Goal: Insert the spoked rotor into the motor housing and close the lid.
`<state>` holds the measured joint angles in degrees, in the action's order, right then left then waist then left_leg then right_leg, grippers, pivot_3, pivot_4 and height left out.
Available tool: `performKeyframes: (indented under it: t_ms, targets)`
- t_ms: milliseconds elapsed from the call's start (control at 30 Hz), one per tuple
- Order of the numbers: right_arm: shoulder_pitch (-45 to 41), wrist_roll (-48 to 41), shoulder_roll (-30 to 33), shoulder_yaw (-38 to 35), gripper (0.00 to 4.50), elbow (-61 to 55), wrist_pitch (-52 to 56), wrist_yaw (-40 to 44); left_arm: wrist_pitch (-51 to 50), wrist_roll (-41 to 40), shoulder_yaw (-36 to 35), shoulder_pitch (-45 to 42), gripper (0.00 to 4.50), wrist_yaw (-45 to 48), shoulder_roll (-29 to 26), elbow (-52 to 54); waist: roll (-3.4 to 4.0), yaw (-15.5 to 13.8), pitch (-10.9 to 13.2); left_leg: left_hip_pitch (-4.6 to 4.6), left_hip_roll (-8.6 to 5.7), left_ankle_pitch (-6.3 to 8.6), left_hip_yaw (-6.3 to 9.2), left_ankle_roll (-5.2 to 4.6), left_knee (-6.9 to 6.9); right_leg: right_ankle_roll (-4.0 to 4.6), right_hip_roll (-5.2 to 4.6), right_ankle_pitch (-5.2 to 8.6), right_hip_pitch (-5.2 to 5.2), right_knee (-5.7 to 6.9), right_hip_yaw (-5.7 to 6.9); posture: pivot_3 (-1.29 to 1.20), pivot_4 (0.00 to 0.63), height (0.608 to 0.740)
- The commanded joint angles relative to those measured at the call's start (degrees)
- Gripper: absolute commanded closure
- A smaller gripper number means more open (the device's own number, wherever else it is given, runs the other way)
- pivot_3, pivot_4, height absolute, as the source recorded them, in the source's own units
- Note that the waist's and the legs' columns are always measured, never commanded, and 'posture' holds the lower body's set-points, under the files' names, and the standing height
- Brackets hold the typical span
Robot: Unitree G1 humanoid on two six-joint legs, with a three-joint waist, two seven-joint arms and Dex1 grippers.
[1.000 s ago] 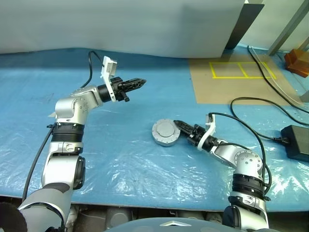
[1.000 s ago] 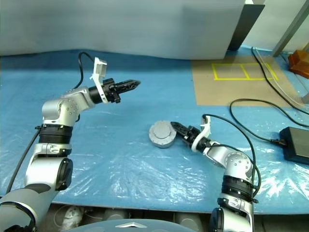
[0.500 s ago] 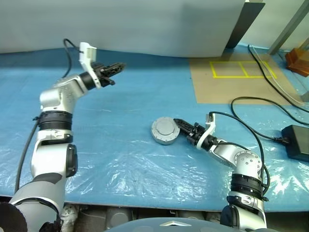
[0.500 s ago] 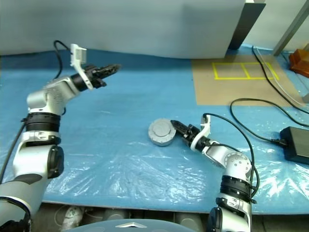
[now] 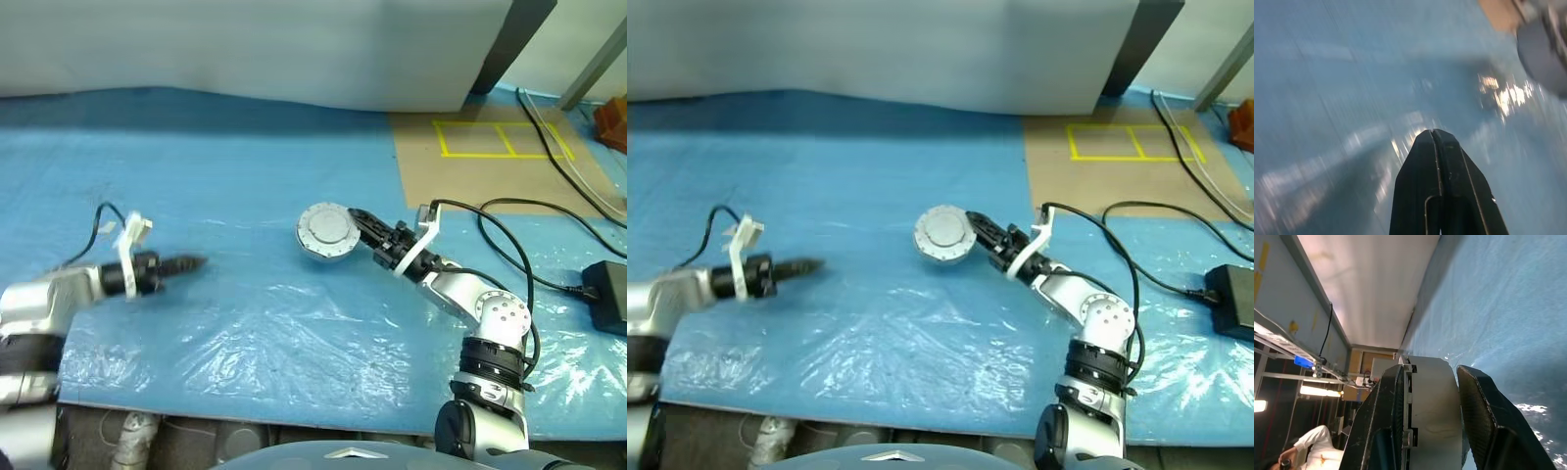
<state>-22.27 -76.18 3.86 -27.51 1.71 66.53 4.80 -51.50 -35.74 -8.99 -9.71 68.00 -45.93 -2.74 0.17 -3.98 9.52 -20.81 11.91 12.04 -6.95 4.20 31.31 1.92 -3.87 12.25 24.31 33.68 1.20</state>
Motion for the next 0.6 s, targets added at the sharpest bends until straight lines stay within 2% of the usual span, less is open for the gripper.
performKeyframes:
  t_ms: [33,133,200,300,433,600]
  targets:
    - [-2.91,-4.61,-0.04,0.58,3.17,-1.32,-1.42,0.47,-5.25,-7.93,-0.75,0.68,4.50,-5.95,5.09,15.23,0.22,-1.11,0.13,-0.01,0.01,-0.01,-0.04,0.01,0.00,0.01,-0.08,0.01,0.00,0.04,0.06,0.00,0.150,0.740]
    - [-3.83,-4.60,0.04,1.28,3.17,-0.33,-1.94,0.26,-8.48,-12.91,-1.40,-1.08,4.50,-12.90,12.25,20.16,0.31,-1.56,0.18,-0.02,0.00,-0.43,-0.42,-0.14,0.09,0.26,-0.45,0.16,-0.07,0.29,0.14,0.00,0.150,0.740]
    - [-4.30,-4.94,0.42,1.90,3.17,-0.06,-1.81,0.20,-8.53,-13.96,-2.12,-2.88,4.50,-18.96,18.26,19.01,0.32,-1.45,0.19,-0.01,0.02,-0.49,-0.44,-0.16,0.49,0.24,-0.47,0.15,-0.10,0.63,0.06,0.00,0.150,0.740]
    - [-4.56,-4.53,1.29,2.72,3.17,0.63,-1.50,0.17,-10.64,-17.55,-3.54,-5.50,4.50,-23.19,22.72,16.50,0.32,-1.20,0.19,-0.17,0.05,-0.50,-0.43,-0.16,0.90,0.21,-0.46,0.17,-0.10,1.04,-0.03,0.00,0.150,0.740]
    - [-4.50,-4.61,2.54,3.09,3.17,1.05,-1.28,0.31,-13.10,-25.36,-7.71,-8.80,3.61,-26.51,25.65,13.62,0.32,-0.89,0.19,-0.16,0.06,-0.52,-0.36,-0.12,0.92,0.16,-0.38,0.14,-0.07,1.12,-0.06,0.00,0.150,0.740]
    - [-4.68,-4.64,3.61,3.39,3.17,1.35,-1.29,-0.04,-14.42,-27.79,-8.37,-10.70,1.94,-28.02,25.48,9.49,0.32,-0.57,0.19,-0.25,-0.03,-0.53,-0.23,-0.12,0.93,-0.09,-0.39,-0.01,-0.05,1.05,-0.02,0.00,0.150,0.740]
